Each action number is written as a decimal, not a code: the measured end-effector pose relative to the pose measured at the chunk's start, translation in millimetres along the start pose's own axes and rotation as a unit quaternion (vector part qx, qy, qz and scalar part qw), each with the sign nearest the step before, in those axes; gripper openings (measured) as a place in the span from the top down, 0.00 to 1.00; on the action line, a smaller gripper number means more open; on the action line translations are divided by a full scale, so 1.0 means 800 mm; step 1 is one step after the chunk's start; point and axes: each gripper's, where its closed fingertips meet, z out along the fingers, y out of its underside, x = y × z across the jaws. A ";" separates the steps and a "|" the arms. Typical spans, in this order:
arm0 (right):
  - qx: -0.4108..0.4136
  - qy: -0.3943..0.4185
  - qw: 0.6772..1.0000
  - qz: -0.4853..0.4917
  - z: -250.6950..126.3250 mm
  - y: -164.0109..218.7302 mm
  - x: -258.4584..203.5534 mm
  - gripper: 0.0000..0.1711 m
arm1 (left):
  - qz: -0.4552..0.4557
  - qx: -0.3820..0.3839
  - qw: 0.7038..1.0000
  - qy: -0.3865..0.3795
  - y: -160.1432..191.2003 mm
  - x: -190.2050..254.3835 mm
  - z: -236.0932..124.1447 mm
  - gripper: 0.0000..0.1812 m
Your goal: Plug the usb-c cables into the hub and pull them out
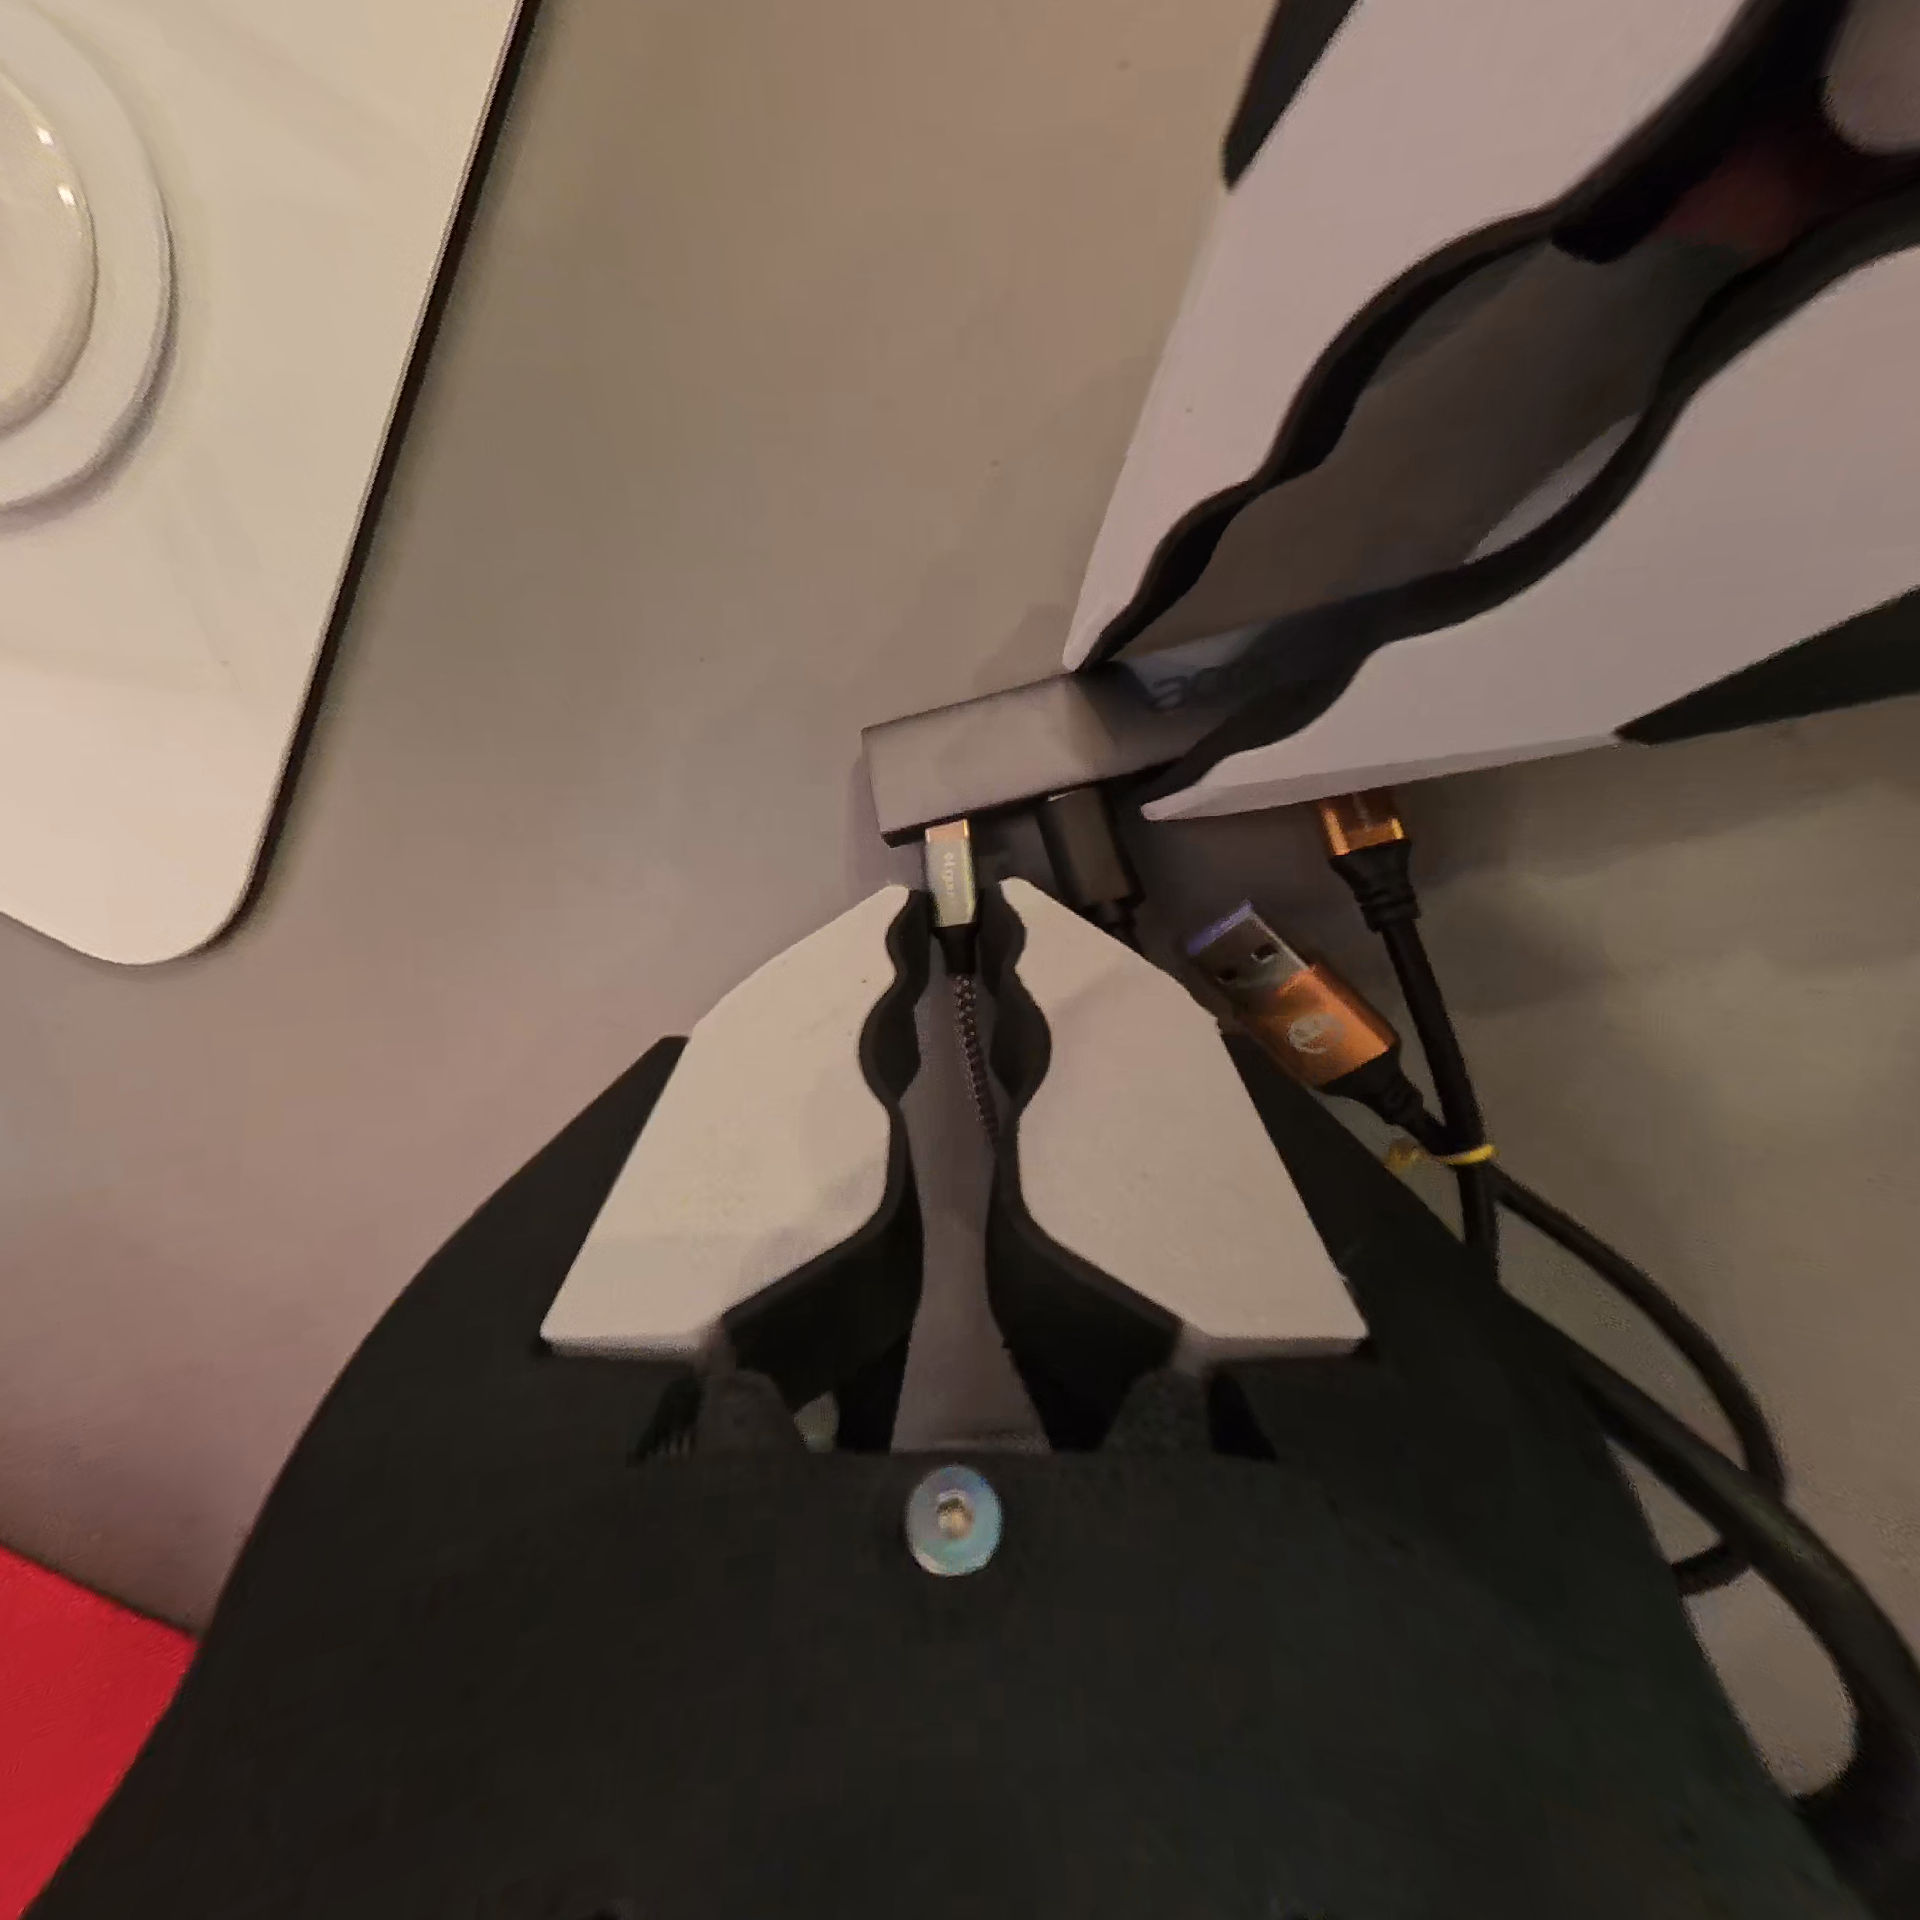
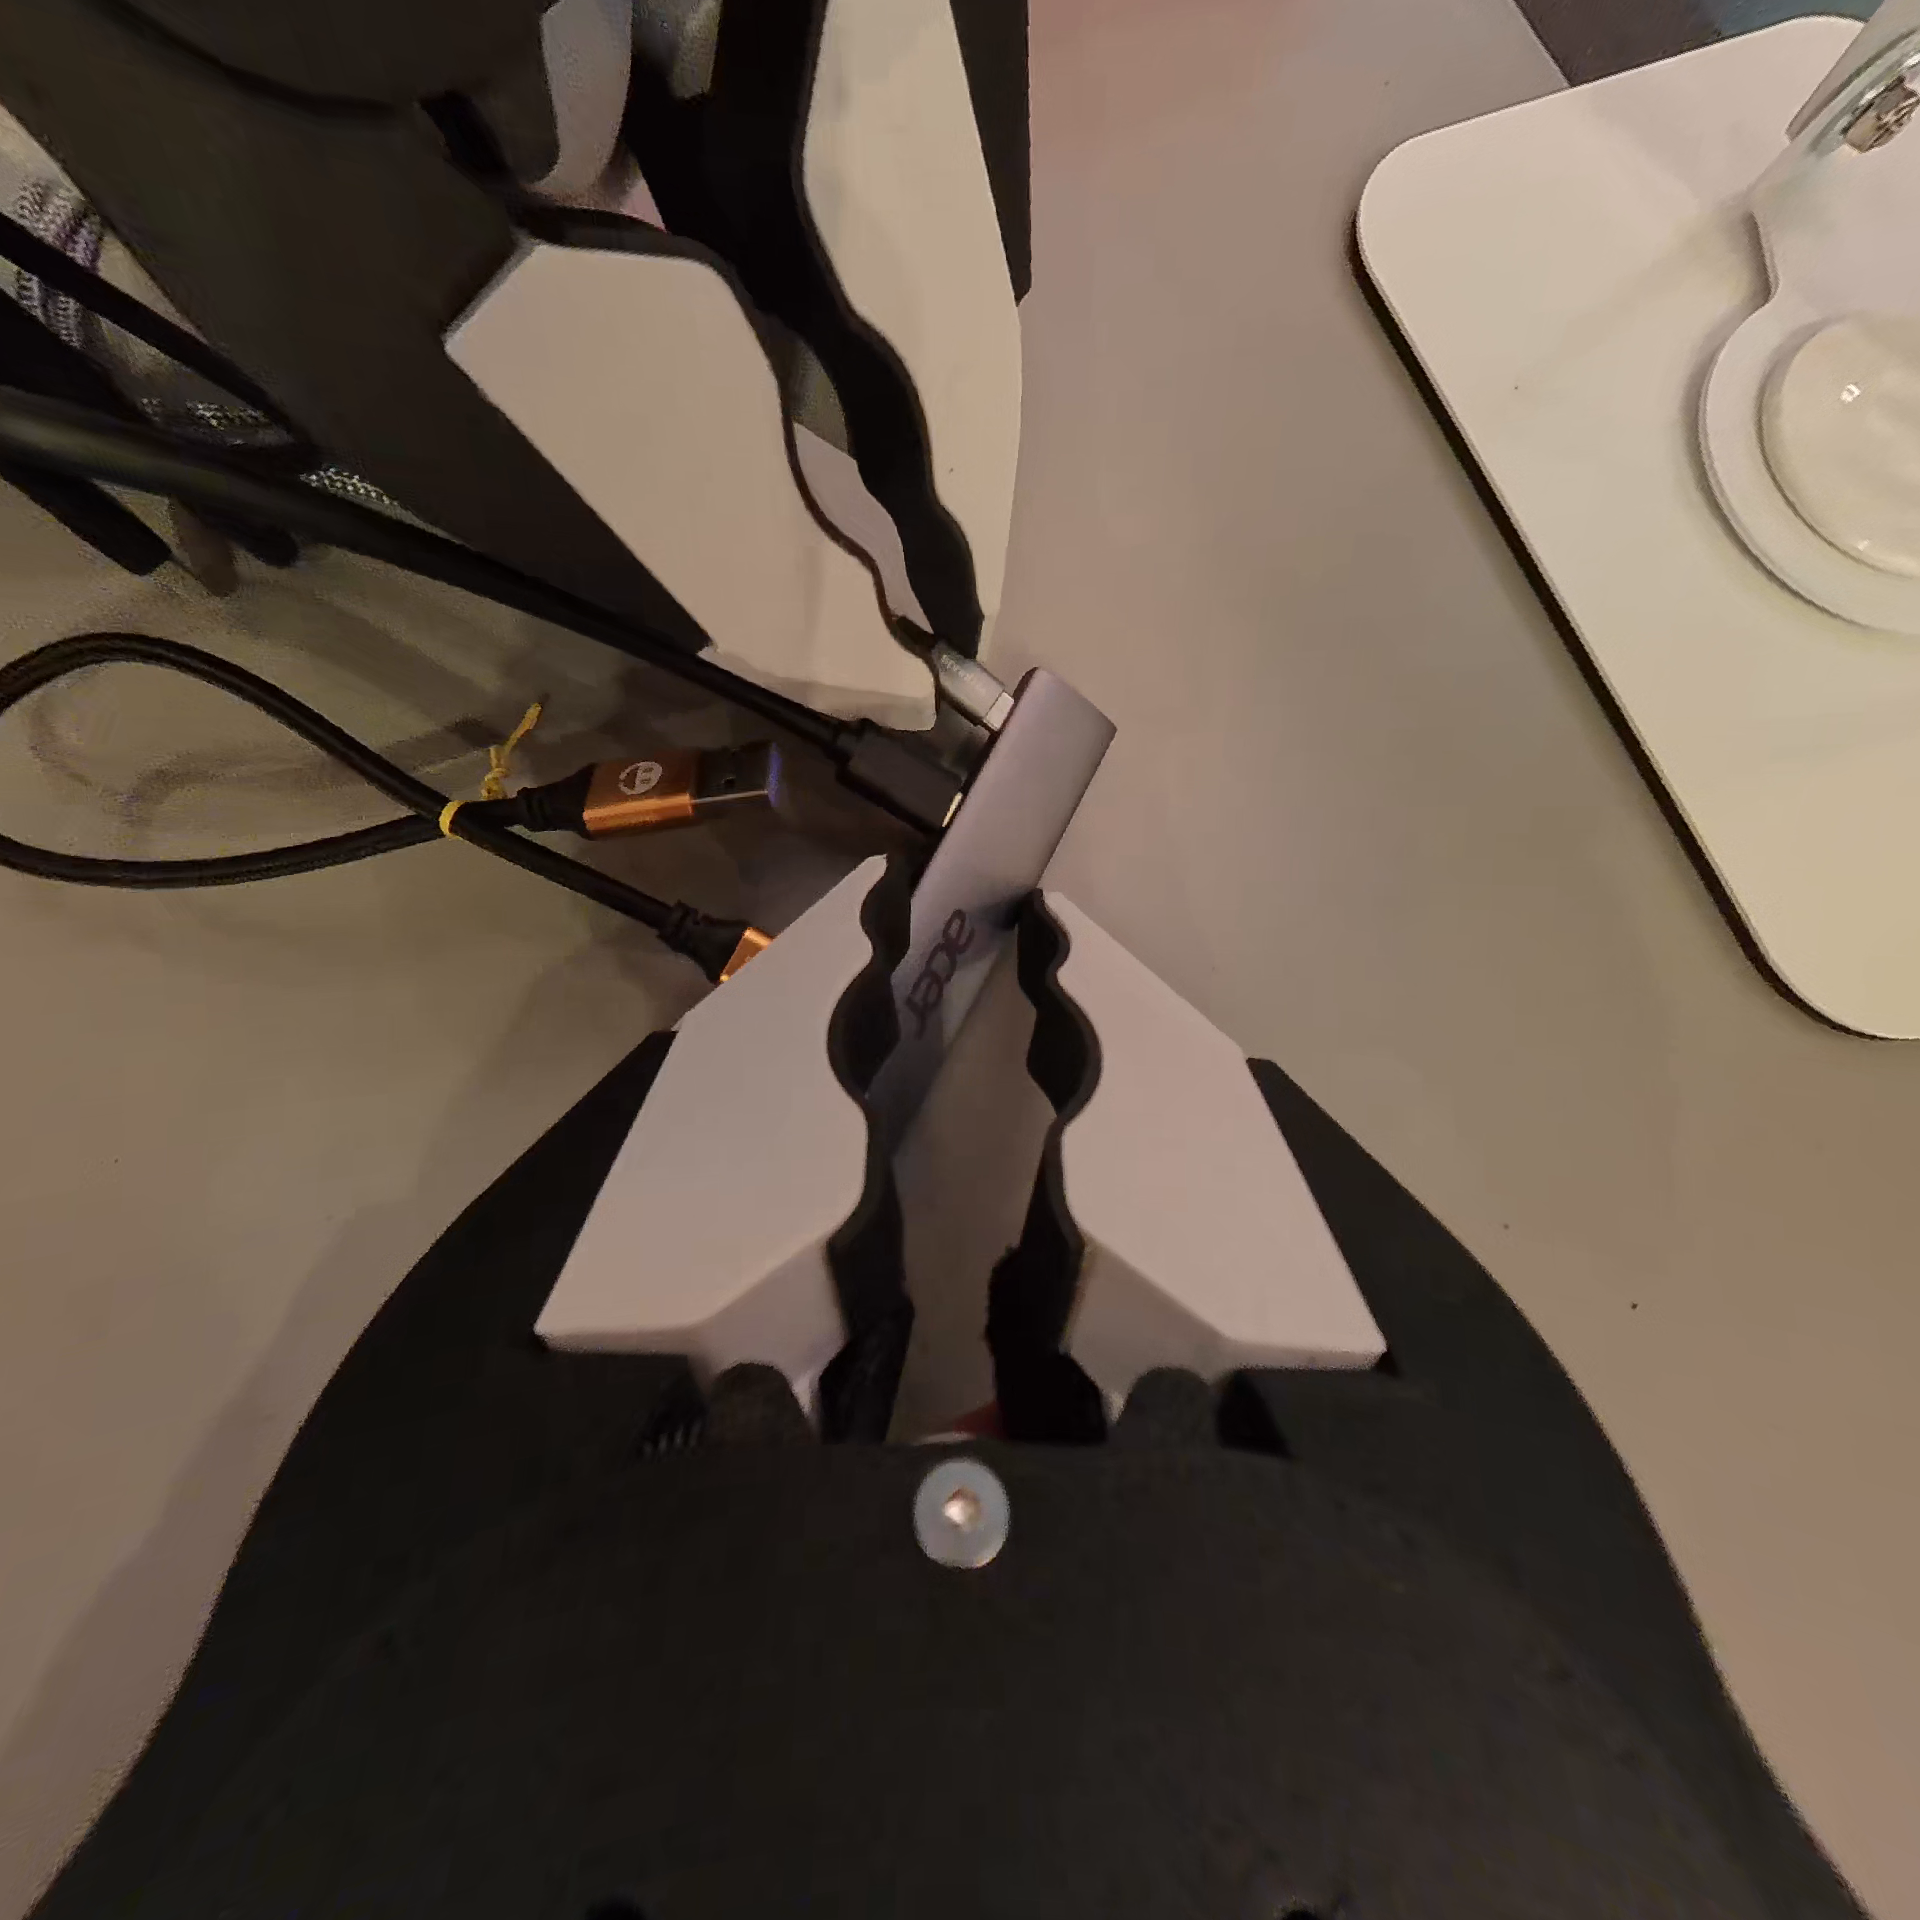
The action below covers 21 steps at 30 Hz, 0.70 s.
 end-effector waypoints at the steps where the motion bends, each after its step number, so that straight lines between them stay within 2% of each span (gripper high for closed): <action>1: 0.000 -0.001 1.000 -0.003 0.000 0.000 -0.001 0.90 | 0.025 -0.003 1.000 -0.008 0.001 0.000 0.000 0.95; 4: 0.004 -0.003 1.000 -0.003 0.000 0.000 -0.001 0.89 | 0.032 -0.006 0.999 0.005 0.001 0.000 0.000 0.95; 8: 0.008 -0.007 1.000 0.007 0.000 0.001 -0.001 0.89 | -0.010 0.027 0.998 0.048 0.001 0.003 -0.001 0.94; 21: 0.012 -0.012 1.000 0.014 0.003 -0.001 -0.005 0.89 | -0.019 0.023 0.999 0.044 0.016 0.009 -0.006 0.94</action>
